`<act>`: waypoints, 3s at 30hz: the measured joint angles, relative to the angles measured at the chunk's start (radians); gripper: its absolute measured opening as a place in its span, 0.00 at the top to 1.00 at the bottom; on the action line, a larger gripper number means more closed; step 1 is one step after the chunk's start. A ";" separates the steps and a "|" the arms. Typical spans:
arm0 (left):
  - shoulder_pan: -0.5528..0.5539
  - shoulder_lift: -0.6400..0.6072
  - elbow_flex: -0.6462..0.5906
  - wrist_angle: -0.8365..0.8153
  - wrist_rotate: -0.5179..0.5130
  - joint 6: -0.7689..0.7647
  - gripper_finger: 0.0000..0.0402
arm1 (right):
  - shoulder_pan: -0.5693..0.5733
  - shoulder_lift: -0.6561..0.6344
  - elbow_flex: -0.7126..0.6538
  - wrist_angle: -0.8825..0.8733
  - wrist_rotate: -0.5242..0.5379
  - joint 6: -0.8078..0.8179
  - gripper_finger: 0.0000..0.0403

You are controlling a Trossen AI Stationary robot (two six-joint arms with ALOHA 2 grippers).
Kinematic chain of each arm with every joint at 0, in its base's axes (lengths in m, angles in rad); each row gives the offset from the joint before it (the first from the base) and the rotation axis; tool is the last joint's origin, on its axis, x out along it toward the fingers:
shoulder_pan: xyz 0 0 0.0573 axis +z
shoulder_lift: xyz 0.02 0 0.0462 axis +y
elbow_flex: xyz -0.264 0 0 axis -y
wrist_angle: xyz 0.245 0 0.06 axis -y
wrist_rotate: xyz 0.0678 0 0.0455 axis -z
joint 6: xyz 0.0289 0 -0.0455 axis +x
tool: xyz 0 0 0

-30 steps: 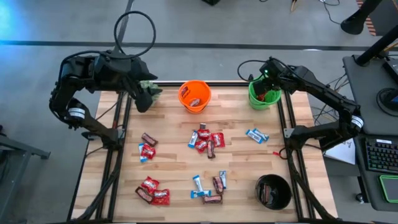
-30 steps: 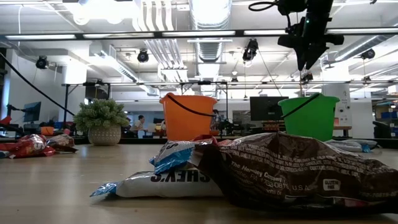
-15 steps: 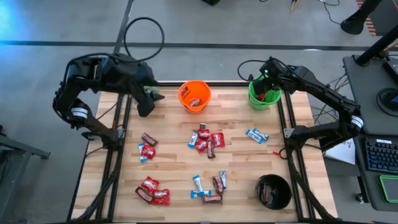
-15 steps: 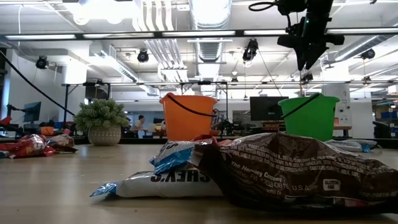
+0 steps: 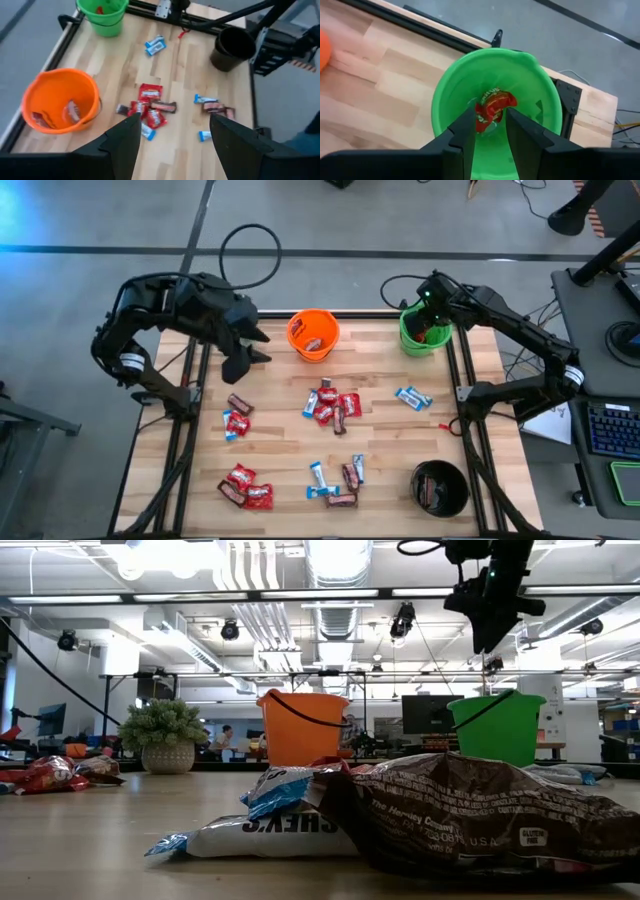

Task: Sort candy
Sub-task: Put the brown chocolate into the black bucket

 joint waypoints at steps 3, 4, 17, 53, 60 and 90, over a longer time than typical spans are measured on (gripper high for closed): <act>0.000 0.000 0.000 0.010 0.003 -0.034 0.46 | 0.000 0.000 0.000 0.007 -0.015 0.018 0.77; 0.000 0.001 0.000 0.016 0.003 -0.043 0.46 | 0.000 0.000 0.000 0.010 -0.027 0.018 0.77; 0.000 0.100 0.000 0.025 0.003 0.043 0.46 | 0.000 0.000 0.000 0.015 -0.045 -0.044 0.77; -0.016 0.042 0.000 -0.036 -0.025 0.151 0.81 | 0.002 -0.001 0.007 0.099 -0.052 -0.173 0.77; -0.016 0.032 0.000 -0.036 -0.205 0.199 0.81 | 0.002 0.000 0.061 0.176 -0.248 -0.287 0.77; 0.178 0.027 0.000 -0.036 -0.471 0.353 0.81 | 0.002 0.266 0.134 0.594 -0.329 -0.365 0.64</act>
